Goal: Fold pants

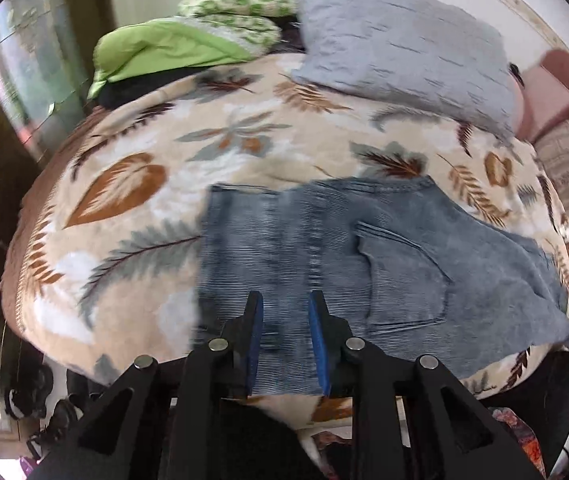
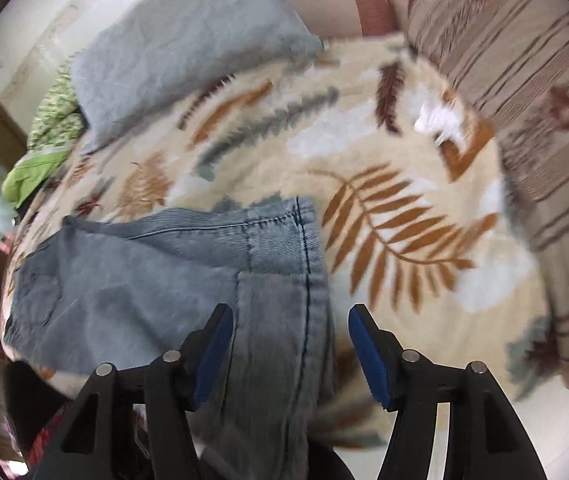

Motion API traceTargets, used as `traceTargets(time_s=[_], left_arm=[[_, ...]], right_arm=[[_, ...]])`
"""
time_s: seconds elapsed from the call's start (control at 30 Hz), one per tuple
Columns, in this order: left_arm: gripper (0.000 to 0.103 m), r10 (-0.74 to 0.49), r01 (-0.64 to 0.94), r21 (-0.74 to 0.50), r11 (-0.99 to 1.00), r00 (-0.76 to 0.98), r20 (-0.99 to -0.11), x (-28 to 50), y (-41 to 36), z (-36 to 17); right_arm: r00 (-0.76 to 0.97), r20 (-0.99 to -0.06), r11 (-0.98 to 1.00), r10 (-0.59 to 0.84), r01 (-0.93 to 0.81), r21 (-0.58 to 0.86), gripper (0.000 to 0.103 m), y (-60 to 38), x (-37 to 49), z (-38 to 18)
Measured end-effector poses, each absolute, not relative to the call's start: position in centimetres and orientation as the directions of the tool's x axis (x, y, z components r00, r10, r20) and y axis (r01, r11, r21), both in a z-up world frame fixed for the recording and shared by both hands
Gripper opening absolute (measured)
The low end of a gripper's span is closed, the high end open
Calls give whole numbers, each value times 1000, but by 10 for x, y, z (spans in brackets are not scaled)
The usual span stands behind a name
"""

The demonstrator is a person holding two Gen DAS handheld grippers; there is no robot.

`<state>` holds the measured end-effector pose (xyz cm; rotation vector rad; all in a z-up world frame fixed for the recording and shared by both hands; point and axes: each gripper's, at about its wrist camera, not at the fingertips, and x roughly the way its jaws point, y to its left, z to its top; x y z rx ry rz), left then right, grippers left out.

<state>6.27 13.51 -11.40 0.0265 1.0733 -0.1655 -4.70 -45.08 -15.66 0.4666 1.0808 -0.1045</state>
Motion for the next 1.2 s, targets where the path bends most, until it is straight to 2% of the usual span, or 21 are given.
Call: traceTargets(time_s=[0.03,0.07,0.1,0.13,0.17,0.27,0.37,0.47,0.6,0.67,0.73,0.77,0.8,0.9,1.0,1.2], left_arm=[[23,-132,165,-62,984,455,-881,64,124,-119],[23,-139,175,-66,982,443,-886,64,115,-124],[23,-143,181,-70,981,426,-893,65,106,-130],[23,-151,187,-80,979,407,-901,65,98,-136],[23,-159,192,-89,977,393,-906,65,93,-140],[23,-153,211,-78,974,370,-916,63,80,-150],[23,-154,209,-80,975,367,-917,64,73,-152],[23,-142,213,-65,975,370,-918,64,66,-156],[23,-83,215,-4,977,361,-929,65,57,-173],[24,-50,218,35,975,376,-925,63,53,-178],[28,-25,227,71,971,395,-918,60,48,-176],[39,-13,226,86,970,401,-916,59,46,-175],[51,7,219,107,970,416,-909,58,44,-171],[67,41,191,152,970,487,-872,56,40,-156],[73,36,184,162,970,545,-838,51,34,-137],[73,3,206,164,965,616,-788,40,26,-105]], right_arm=[[452,-879,894,149,318,315,63,-451,-37,-168],[427,-892,893,151,327,308,55,-450,-27,-178],[394,-907,897,151,330,293,38,-448,-19,-188],[367,-920,905,135,332,265,34,-446,-14,-193],[364,-926,920,96,322,222,24,-442,-11,-191],[408,-913,962,2,249,113,15,-428,-7,-164],[482,-872,968,-83,245,43,12,-431,-3,-133],[534,-840,958,-96,279,68,11,-446,6,-121],[520,-844,931,-131,357,76,11,-462,28,-150],[452,-880,905,-147,421,65,12,-477,34,-178],[383,-920,860,-86,494,125,13,-494,34,-205],[438,-897,831,-66,522,194,13,-502,22,-197],[438,-897,831,-66,522,194,13,-502,22,-197],[510,-854,831,-105,517,206,13,-496,3,-167],[576,-813,856,-88,460,234,13,-475,-10,-136],[621,-782,914,53,285,288,13,-391,-15,-111]])
